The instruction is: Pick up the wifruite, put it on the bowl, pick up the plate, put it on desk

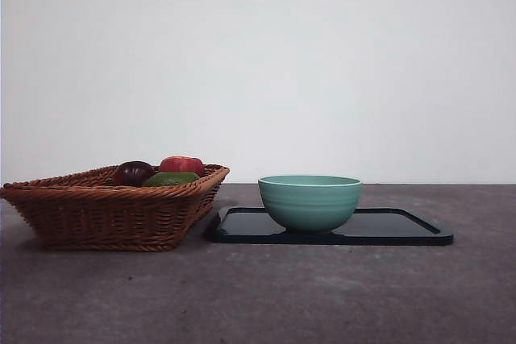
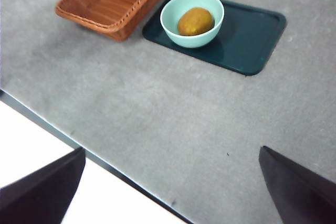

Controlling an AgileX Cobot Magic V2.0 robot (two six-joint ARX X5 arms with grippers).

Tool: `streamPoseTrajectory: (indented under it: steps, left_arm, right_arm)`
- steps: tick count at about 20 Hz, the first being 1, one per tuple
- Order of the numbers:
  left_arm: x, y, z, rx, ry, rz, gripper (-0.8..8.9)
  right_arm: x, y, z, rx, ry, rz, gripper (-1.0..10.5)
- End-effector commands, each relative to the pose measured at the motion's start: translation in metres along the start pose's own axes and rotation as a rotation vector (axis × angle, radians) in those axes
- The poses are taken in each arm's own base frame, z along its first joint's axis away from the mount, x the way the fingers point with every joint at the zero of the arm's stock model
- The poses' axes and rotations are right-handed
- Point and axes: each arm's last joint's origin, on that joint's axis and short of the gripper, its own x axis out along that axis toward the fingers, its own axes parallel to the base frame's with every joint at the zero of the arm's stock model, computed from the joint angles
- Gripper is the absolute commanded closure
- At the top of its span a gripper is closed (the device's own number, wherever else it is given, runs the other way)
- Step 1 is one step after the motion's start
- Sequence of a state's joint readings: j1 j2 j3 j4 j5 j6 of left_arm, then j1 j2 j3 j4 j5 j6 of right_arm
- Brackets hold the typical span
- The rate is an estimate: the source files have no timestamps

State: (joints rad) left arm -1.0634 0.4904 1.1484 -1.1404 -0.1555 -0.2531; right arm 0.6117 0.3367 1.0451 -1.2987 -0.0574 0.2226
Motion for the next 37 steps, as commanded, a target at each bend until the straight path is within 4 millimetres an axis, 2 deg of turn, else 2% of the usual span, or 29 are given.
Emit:
streamPoseTrajectory:
  steps: [1,9,14,17,28,34,37]
  left_arm:
    - [-0.003,-0.001,0.003,-0.001,-0.022,-0.011,3.13]
    - [-0.003,-0.002,0.008,-0.002,-0.071,-0.024,3.13]
    - [0.0,-0.007,0.025,-0.026,-0.203,-0.056,3.14]
    - [0.012,-0.012,0.036,-0.04,-0.223,-0.063,3.14]
    - [0.114,-0.04,0.085,-0.133,0.01,0.009,3.14]
    - [0.172,-0.044,0.124,-0.149,0.164,0.115,3.14]
    - [0.203,-0.039,0.138,-0.138,0.253,0.172,3.14]
  right_arm:
    - [-0.007,0.0,-0.002,0.015,-0.048,0.02,3.4]
    - [-0.008,0.0,-0.002,0.045,-0.055,0.022,3.4]
    - [-0.008,0.0,-0.002,0.085,-0.055,0.024,3.4]
    - [-0.008,0.0,-0.002,0.084,-0.059,0.023,3.4]
    - [-0.009,0.002,0.006,0.08,-0.141,0.047,3.4]
    - [-0.009,0.002,0.006,0.08,-0.14,0.047,3.4]
    - [-0.009,0.002,0.006,0.079,-0.14,0.047,3.4]
